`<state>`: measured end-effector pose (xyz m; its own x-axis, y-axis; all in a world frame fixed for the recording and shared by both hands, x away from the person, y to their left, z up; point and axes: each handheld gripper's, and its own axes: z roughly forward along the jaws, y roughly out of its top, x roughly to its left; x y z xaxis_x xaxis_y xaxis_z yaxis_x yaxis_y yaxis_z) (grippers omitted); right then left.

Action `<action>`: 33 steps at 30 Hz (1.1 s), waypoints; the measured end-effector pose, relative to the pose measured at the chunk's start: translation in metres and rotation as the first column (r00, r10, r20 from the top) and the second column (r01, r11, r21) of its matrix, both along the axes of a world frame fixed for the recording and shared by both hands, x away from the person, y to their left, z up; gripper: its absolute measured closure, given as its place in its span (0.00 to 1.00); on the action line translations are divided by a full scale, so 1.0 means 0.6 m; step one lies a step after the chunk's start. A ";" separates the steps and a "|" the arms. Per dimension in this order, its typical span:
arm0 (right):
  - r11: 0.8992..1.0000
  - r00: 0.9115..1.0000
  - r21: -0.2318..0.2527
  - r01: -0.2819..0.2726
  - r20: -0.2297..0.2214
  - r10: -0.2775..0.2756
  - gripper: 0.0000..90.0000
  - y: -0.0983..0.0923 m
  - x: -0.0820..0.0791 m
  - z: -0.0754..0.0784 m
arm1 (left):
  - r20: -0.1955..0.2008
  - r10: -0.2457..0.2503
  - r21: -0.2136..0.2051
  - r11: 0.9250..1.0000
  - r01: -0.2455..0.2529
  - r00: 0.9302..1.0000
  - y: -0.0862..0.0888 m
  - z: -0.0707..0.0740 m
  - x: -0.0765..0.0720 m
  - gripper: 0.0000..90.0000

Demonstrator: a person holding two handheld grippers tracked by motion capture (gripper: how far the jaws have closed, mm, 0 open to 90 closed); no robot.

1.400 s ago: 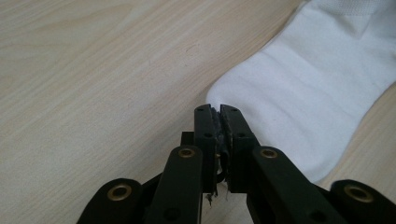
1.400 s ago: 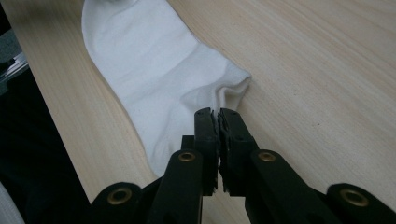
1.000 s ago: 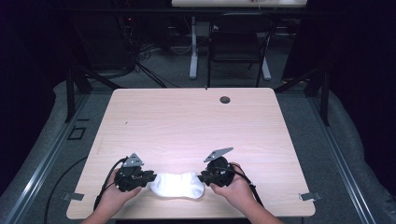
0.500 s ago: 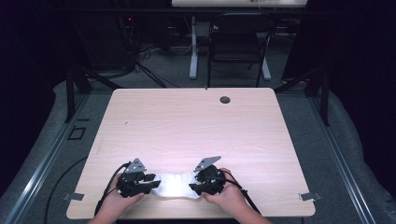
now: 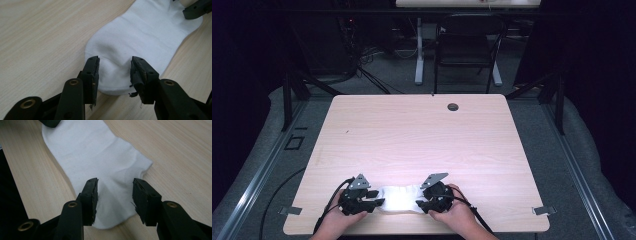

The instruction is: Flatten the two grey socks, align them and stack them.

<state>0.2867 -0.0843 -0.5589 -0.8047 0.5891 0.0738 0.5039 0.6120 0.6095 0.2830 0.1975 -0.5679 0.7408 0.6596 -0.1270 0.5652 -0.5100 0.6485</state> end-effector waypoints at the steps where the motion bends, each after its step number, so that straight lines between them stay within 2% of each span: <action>1: 1.000 1.000 0.006 0.002 0.002 -0.002 0.62 0.000 -0.001 -0.001 | 0.002 -0.002 0.002 1.000 0.002 1.000 0.000 -0.001 -0.001 0.64; 13: 1.000 1.000 -0.004 0.001 0.021 0.000 0.63 0.000 -0.004 -0.009 | 0.042 -0.014 0.014 1.000 0.013 0.999 -0.003 -0.007 -0.004 0.63; 23: 1.000 1.000 -0.019 0.016 0.018 -0.016 0.62 -0.002 0.012 -0.008 | 0.046 0.013 0.006 1.000 -0.013 0.999 -0.008 -0.007 0.017 0.62; 33: 0.999 0.999 0.009 0.051 -0.010 -0.051 0.61 -0.011 0.036 -0.008 | 0.043 0.023 0.009 1.000 -0.023 0.999 -0.017 -0.007 0.039 0.62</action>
